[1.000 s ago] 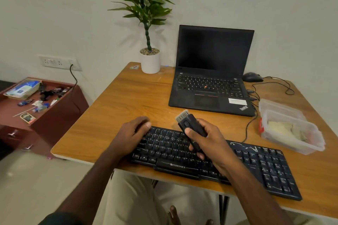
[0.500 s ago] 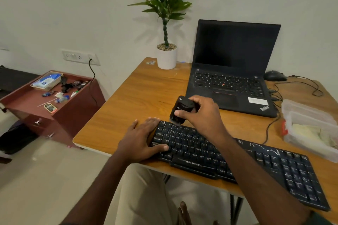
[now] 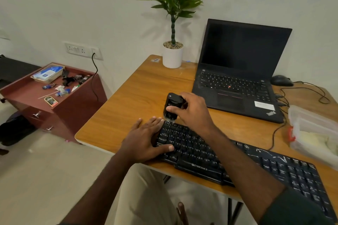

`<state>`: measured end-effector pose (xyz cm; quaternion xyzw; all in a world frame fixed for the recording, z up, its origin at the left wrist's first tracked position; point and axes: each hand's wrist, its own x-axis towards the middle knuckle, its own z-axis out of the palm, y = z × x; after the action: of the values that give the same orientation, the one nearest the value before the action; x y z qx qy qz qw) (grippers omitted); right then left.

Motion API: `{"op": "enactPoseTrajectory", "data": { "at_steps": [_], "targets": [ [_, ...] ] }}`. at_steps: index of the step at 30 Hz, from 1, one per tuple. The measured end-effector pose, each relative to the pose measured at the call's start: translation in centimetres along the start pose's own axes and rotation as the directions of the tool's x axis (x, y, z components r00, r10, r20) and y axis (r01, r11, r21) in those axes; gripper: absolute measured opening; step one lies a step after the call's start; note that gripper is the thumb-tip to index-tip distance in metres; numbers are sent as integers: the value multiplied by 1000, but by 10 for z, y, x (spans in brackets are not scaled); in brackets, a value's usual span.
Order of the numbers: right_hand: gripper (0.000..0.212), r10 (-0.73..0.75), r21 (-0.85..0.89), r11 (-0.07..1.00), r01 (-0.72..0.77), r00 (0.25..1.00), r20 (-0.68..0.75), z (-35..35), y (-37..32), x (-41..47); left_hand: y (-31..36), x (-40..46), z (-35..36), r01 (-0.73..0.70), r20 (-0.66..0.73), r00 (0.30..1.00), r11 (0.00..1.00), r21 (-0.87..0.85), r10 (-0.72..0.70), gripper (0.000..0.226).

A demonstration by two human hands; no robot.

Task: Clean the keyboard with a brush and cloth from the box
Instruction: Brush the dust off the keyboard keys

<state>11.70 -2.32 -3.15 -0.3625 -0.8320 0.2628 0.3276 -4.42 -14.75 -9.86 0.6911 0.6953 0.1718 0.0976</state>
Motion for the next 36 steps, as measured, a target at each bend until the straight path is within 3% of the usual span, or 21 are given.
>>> {"op": "enactPoseTrajectory", "data": {
  "at_steps": [6, 14, 20, 24, 31, 36],
  "targets": [
    [29, -12, 36, 999, 11, 999, 31, 5, 4, -9, -1, 0, 2, 11, -9, 1000, 1000, 5, -10, 118],
    [26, -14, 102, 995, 17, 999, -28, 5, 4, -7, 1, 0, 0, 11, -5, 1000, 1000, 14, -11, 119],
    [27, -1, -27, 1000, 3, 998, 64, -16, 16, 0, 1, 0, 1, 12, -13, 1000, 1000, 24, -12, 114],
    [21, 14, 85, 996, -19, 998, 64, -23, 16, 0, 0, 1, 2, 11, -20, 1000, 1000, 25, -11, 113],
    [29, -77, 63, 995, 74, 996, 49, 13, 0, 3, 1, 0, 1, 1, -21, 1000, 1000, 5, -1, 107],
    [21, -53, 170, 984, 47, 998, 32, 0, 4, -6, 1, 0, 1, 5, -20, 1000, 1000, 13, -5, 110]
  ]
}}
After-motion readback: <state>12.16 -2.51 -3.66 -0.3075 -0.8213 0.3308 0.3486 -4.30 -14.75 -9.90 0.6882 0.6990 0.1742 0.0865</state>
